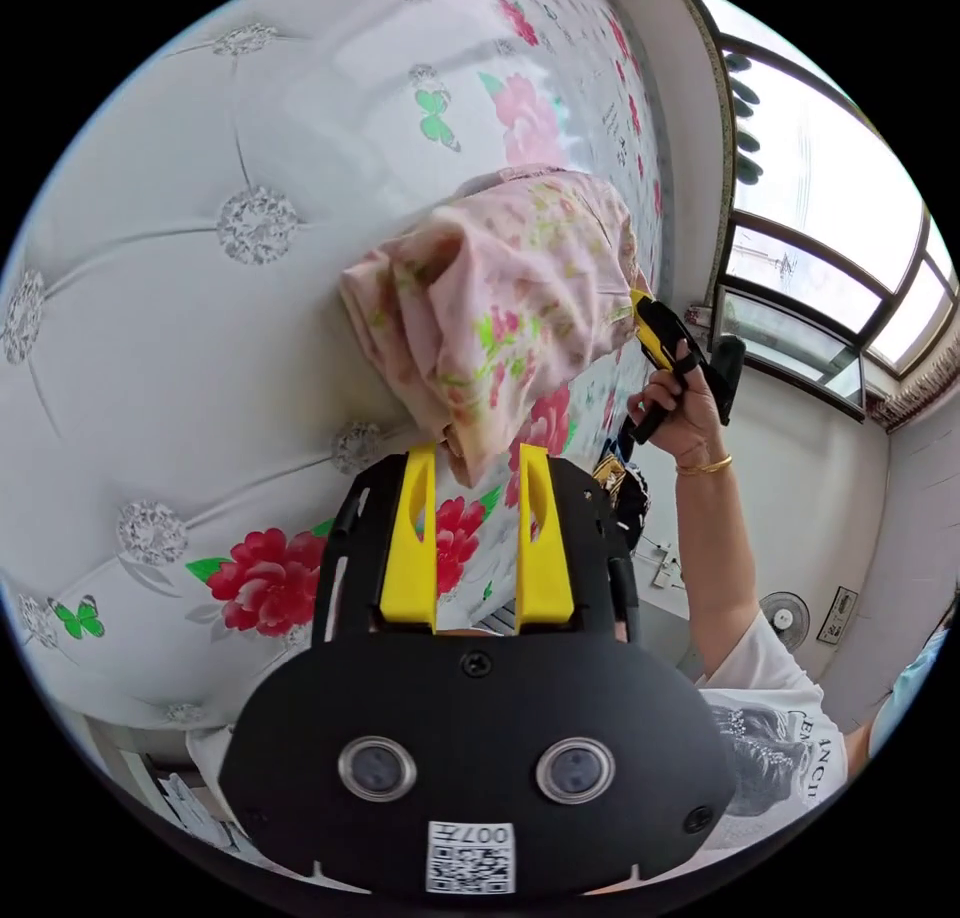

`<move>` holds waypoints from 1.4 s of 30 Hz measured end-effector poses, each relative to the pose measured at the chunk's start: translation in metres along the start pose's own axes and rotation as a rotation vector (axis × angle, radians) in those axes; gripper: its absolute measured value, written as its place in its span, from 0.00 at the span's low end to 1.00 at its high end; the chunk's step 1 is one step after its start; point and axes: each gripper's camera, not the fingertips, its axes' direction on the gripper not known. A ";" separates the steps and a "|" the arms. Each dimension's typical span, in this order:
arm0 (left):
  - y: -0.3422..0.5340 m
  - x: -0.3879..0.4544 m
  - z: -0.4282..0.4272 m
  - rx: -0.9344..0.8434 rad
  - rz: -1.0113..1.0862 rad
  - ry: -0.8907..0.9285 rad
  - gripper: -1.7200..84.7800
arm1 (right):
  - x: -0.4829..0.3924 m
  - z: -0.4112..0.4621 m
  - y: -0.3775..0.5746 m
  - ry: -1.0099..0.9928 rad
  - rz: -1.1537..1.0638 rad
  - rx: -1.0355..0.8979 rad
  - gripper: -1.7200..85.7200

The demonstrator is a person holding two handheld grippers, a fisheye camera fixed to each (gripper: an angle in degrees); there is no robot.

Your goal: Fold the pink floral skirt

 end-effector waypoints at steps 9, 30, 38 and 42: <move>0.013 -0.005 0.010 0.050 0.041 0.020 0.18 | 0.057 0.000 0.002 -0.178 0.127 0.009 0.04; 0.041 0.020 0.075 0.180 0.110 0.001 0.02 | 0.079 -0.029 0.004 -0.310 0.007 0.007 0.03; 0.044 0.057 0.014 0.259 0.270 -0.053 0.01 | -0.043 -0.054 -0.031 -0.123 -0.213 -0.002 0.03; 0.039 0.052 -0.048 0.354 0.323 -0.086 0.01 | -0.123 -0.035 -0.074 -0.132 -0.324 0.024 0.03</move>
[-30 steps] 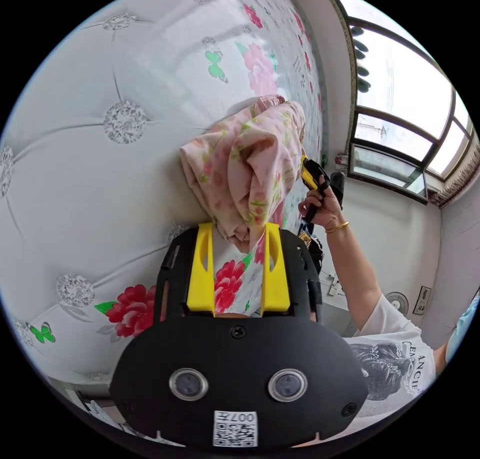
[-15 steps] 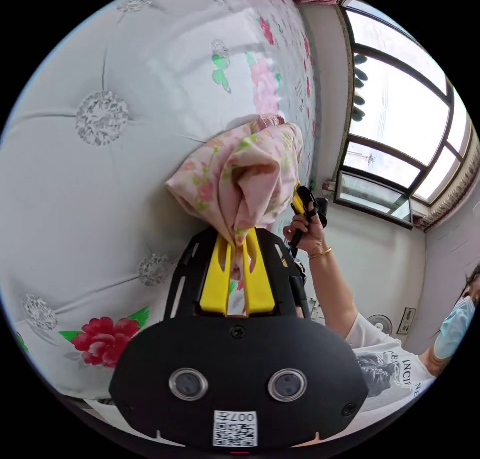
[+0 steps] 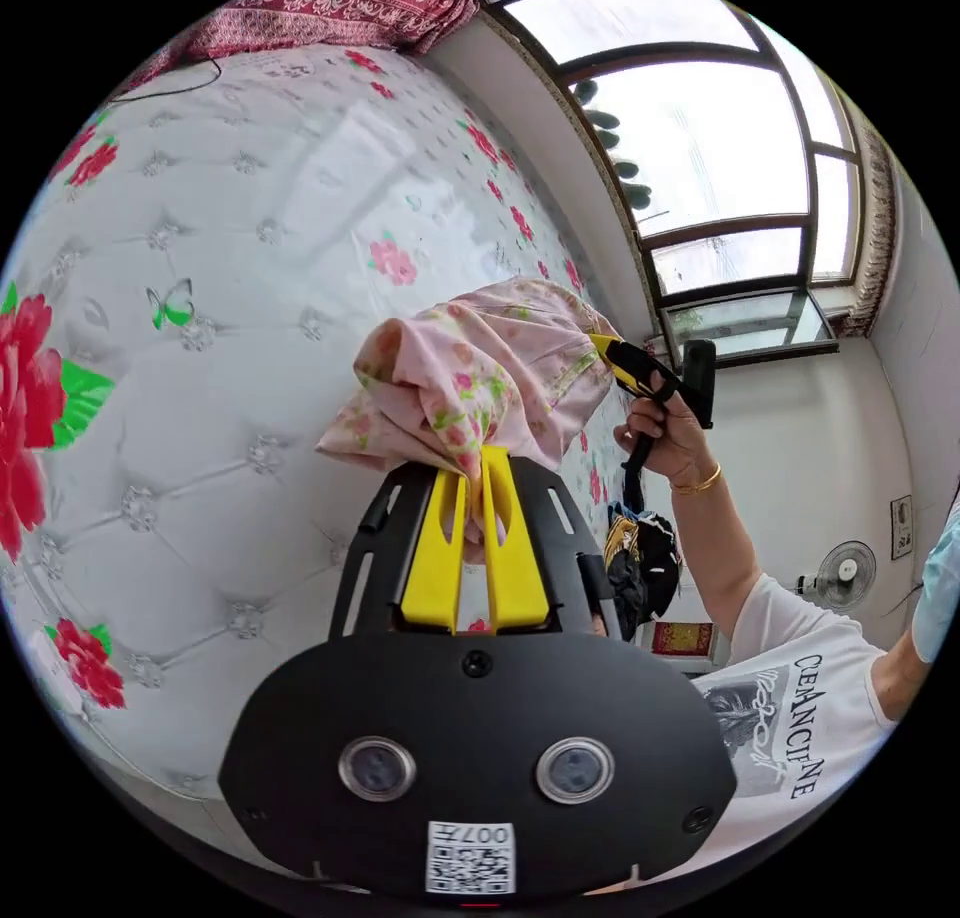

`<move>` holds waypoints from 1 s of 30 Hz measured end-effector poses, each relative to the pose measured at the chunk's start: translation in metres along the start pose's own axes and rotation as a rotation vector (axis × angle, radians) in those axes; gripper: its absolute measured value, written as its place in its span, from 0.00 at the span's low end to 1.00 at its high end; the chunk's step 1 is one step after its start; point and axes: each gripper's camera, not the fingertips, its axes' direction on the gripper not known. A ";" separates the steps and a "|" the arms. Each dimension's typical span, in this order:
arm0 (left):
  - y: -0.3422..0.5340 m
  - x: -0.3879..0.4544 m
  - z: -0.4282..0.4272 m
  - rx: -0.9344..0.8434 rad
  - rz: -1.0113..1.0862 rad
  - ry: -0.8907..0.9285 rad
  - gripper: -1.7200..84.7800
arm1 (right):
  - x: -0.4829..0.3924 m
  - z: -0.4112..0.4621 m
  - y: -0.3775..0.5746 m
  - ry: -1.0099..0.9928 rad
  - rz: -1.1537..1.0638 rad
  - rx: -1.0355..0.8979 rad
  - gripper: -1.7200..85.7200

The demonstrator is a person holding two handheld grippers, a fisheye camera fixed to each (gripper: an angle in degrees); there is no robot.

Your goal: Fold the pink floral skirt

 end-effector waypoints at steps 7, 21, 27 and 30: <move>-0.044 -0.081 -0.147 0.258 0.026 -0.223 0.01 | -0.104 0.140 -0.146 -0.091 -0.190 0.025 0.03; -0.028 -0.296 -0.133 0.232 -0.263 -0.405 0.10 | -0.073 0.439 -0.206 -0.091 -0.105 -0.192 0.06; 0.026 -0.255 -0.142 0.325 -0.175 -0.627 0.14 | -0.070 0.360 -0.112 0.060 -0.260 -0.035 0.09; 0.050 -0.216 -0.125 0.320 -0.025 -0.621 0.14 | -0.092 0.304 -0.020 0.227 -0.368 0.113 0.12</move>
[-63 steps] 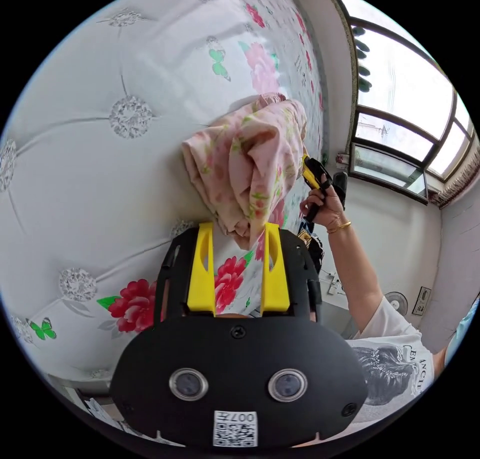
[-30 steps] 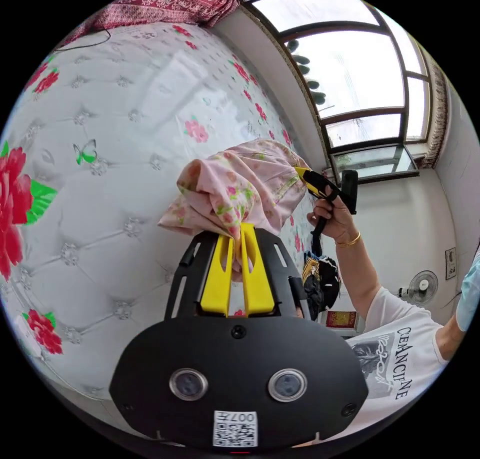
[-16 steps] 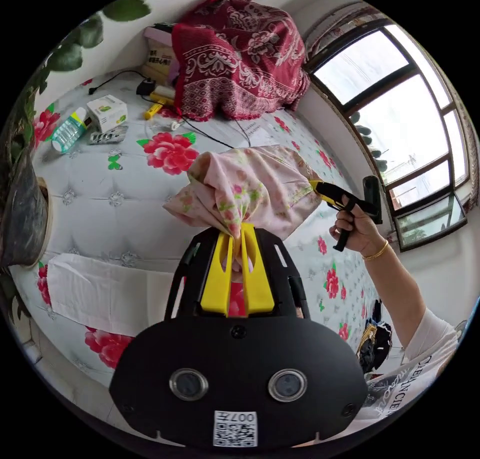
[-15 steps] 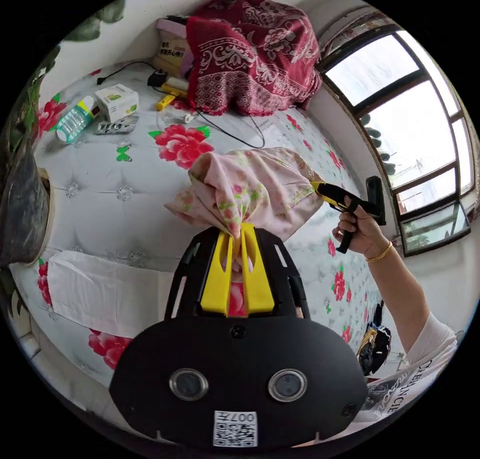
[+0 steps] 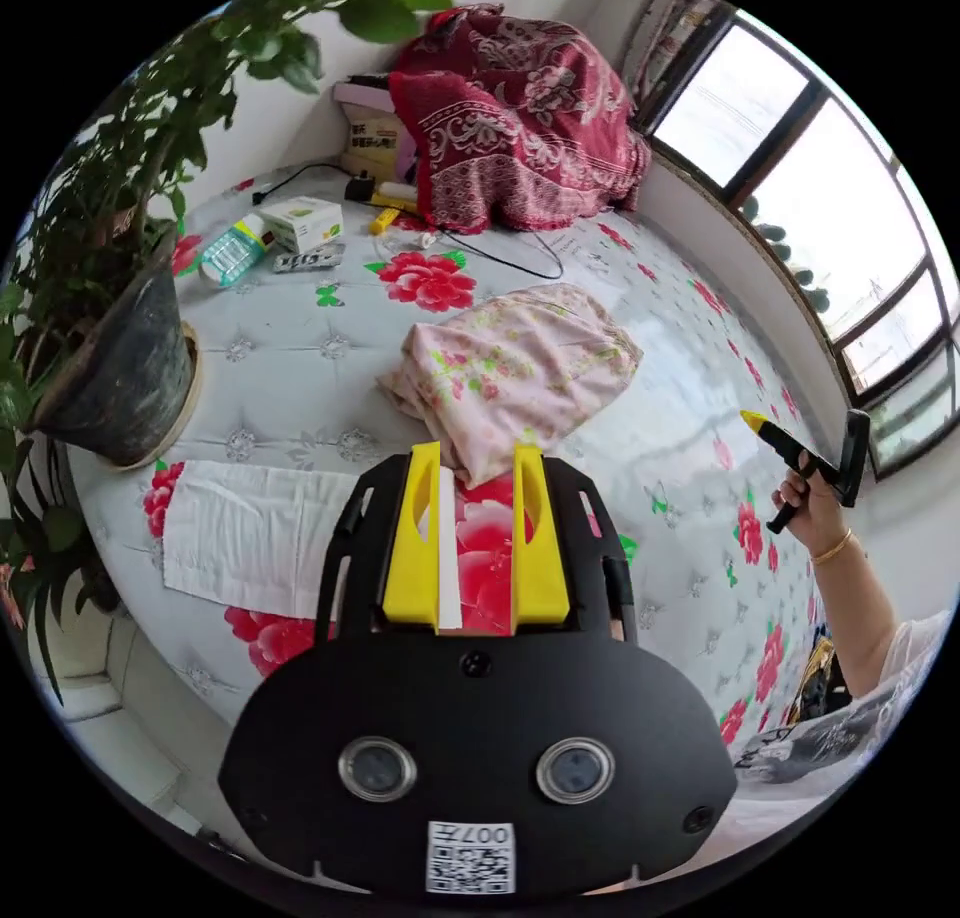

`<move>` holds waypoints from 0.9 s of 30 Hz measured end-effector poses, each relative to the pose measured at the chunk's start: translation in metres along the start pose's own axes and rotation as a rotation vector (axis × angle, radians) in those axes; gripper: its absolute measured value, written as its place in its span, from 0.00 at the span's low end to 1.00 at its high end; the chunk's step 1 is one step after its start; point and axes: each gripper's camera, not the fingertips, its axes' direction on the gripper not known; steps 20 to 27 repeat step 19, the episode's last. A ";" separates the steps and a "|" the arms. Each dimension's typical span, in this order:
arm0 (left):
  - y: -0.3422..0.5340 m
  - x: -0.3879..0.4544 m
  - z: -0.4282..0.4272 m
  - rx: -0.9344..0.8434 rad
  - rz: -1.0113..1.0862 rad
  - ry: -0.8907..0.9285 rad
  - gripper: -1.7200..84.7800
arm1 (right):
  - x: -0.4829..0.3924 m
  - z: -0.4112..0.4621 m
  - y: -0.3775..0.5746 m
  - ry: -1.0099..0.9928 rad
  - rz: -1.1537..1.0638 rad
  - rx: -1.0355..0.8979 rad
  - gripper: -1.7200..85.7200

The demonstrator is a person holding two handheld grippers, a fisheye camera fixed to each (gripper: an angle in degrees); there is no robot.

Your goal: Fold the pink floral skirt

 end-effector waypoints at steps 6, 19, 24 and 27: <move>0.063 0.145 0.037 -0.187 0.523 0.230 0.13 | -0.087 -0.106 0.156 0.298 0.026 0.205 0.14; 0.217 0.342 0.014 -0.330 1.098 0.580 0.09 | -0.170 -0.215 0.391 0.604 0.393 0.390 0.14; 0.217 0.342 0.014 -0.330 1.098 0.580 0.09 | -0.170 -0.215 0.391 0.604 0.393 0.390 0.14; 0.217 0.342 0.014 -0.330 1.098 0.580 0.09 | -0.170 -0.215 0.391 0.604 0.393 0.390 0.14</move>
